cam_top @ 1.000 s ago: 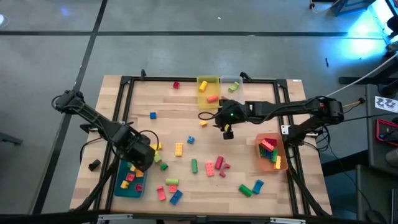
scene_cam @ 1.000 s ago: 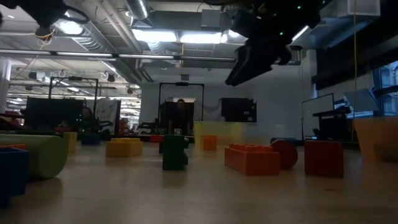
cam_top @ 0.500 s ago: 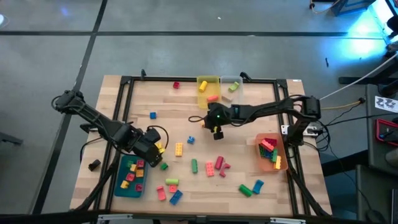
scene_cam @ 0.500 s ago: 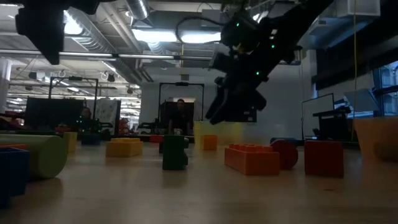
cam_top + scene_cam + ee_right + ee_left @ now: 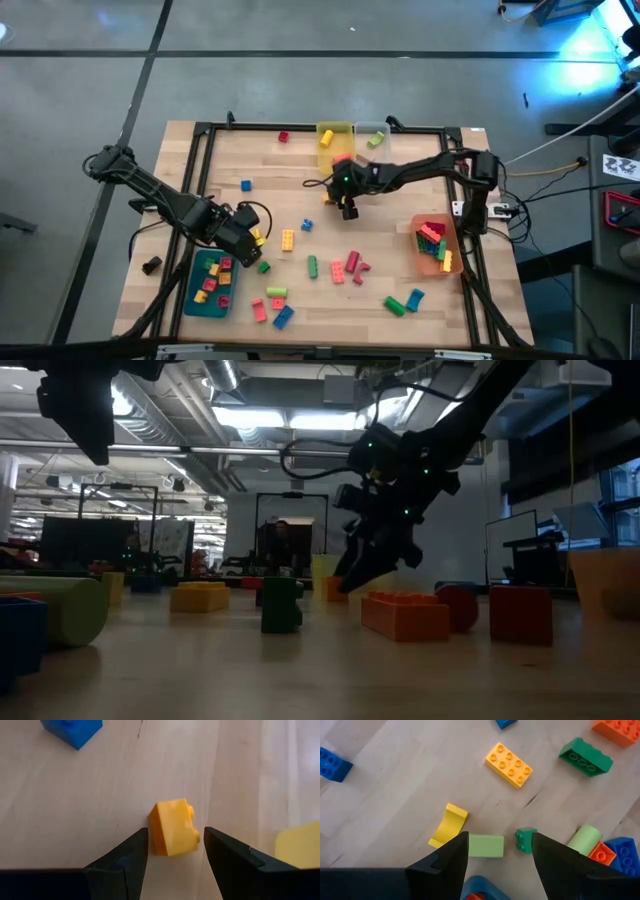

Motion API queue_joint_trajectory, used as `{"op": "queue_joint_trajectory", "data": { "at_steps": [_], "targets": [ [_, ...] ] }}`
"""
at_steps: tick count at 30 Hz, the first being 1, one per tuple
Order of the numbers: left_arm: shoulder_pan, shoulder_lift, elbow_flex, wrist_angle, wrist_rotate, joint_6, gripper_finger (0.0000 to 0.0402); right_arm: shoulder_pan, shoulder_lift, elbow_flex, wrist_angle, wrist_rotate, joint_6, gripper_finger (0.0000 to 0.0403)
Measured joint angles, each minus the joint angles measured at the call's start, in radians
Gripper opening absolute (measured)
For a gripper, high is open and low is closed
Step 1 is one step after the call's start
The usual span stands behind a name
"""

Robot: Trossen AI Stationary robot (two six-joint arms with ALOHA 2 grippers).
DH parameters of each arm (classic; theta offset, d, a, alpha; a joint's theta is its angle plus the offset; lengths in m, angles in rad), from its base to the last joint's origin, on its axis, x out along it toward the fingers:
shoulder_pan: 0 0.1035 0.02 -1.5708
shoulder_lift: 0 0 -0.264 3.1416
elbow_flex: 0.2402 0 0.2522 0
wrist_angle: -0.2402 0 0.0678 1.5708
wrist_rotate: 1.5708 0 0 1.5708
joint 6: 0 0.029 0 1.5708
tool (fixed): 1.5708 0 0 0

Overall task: Sort blocks by size
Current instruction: Put the yellow square game piece into the blue bin

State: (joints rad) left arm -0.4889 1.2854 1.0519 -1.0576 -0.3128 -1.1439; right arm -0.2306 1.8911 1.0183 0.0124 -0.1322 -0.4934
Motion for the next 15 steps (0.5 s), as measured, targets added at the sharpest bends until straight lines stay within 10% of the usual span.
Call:
{"op": "queue_joint_trajectory", "data": {
  "at_steps": [15],
  "targets": [
    [0.0,0.0,0.0,0.036,-0.302,0.02,0.02,0.001,0.018,0.0,0.028,0.001,-0.007,0.0096]
  ]
}}
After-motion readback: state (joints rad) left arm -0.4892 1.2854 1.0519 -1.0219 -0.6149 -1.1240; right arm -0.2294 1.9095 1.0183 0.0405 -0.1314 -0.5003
